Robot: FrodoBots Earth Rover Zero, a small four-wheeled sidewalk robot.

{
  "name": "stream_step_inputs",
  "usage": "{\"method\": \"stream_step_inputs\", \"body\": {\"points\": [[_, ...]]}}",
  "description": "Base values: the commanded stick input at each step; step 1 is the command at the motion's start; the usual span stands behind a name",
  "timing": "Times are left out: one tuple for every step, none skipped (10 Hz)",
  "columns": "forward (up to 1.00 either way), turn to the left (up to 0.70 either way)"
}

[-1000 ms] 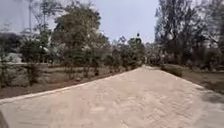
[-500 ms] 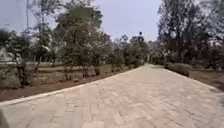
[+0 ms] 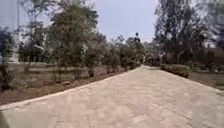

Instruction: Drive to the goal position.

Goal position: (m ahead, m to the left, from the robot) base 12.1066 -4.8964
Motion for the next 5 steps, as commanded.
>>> {"method": "stream_step_inputs", "body": {"points": [[0.7, 0.0], [0.7, 0.0], [0.7, 0.0], [0.7, 0.0], [0.7, -0.01]]}}
